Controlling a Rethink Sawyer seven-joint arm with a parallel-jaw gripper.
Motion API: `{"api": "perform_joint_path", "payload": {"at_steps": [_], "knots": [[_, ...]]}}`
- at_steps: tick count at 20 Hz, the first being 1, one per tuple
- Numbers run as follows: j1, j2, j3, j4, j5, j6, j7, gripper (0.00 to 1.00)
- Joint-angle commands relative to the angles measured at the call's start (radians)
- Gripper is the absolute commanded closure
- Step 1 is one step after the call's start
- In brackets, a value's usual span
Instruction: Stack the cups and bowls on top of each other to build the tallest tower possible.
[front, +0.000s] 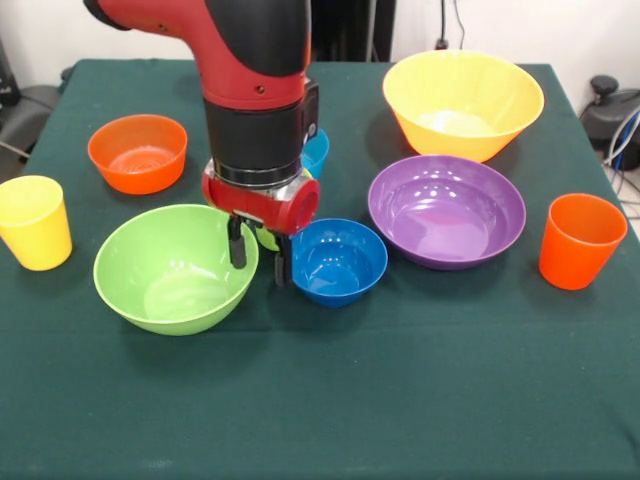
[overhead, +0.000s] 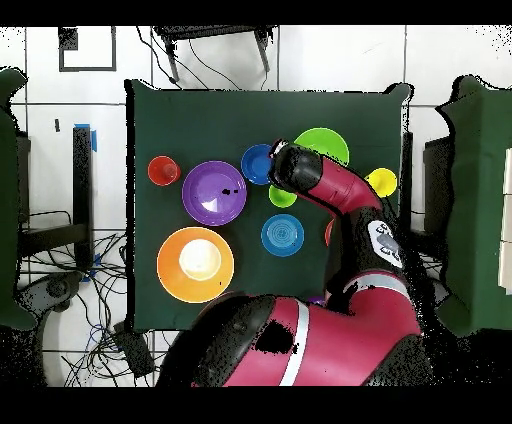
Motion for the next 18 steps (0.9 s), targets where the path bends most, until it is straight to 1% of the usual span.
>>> {"api": "perform_joint_path", "payload": {"at_steps": [1, 10, 11, 18], "knots": [[0.024, 0.008, 0.038, 0.014, -0.052, 0.113, 0.047, 0.00], [0.022, 0.022, 0.037, 0.009, -0.064, 0.081, 0.038, 0.00], [0.022, 0.028, 0.035, 0.002, -0.064, 0.091, 0.035, 0.00], [0.009, 0.057, 0.044, -0.006, -0.073, 0.052, 0.024, 0.00]]}}
